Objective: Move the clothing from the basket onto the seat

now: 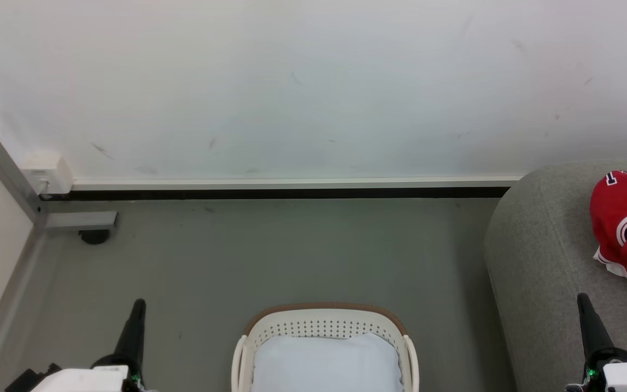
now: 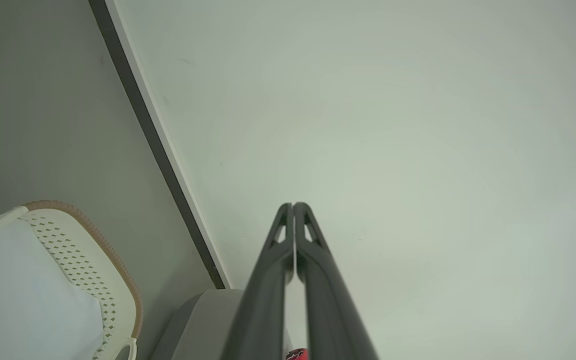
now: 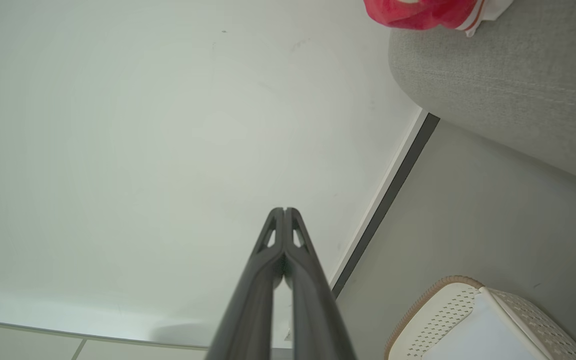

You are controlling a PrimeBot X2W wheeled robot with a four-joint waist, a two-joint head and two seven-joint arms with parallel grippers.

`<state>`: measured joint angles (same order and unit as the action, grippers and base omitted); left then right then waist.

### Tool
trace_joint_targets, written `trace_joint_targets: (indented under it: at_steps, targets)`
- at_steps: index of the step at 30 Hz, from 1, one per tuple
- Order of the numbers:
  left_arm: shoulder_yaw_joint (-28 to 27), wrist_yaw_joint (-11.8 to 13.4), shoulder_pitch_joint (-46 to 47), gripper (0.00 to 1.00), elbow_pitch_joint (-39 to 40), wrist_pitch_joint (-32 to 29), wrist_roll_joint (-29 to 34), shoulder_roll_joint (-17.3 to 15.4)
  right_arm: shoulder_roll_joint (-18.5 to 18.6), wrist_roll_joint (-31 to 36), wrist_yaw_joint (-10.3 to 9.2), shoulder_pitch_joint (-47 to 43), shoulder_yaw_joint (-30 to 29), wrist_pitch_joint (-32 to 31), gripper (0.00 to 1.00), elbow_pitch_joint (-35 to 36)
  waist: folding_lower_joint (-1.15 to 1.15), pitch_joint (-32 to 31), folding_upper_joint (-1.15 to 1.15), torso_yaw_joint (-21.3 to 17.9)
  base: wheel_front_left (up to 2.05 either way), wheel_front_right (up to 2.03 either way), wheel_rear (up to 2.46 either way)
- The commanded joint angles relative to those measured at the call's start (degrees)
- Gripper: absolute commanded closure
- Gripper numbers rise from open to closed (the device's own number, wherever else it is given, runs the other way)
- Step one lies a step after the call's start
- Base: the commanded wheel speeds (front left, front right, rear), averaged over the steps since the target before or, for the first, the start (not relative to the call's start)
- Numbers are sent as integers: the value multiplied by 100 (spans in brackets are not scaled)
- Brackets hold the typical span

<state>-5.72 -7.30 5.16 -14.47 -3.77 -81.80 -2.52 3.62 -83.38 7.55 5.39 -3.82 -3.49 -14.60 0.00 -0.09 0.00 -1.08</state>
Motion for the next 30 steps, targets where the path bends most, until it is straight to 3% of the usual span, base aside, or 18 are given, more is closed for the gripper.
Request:
trace_joint_targets:
  at_steps: [1,30]
  targets:
    - [-34,-27,72,100,36,-44,-146,-53,2,-136,-9,84,-42,-25,100,51,0,2,0,6,0,0,0]
    - [-96,-33,133,100,50,-301,-1094,-57,-50,-940,-12,109,-256,-287,100,73,0,26,0,108,0,0,0]
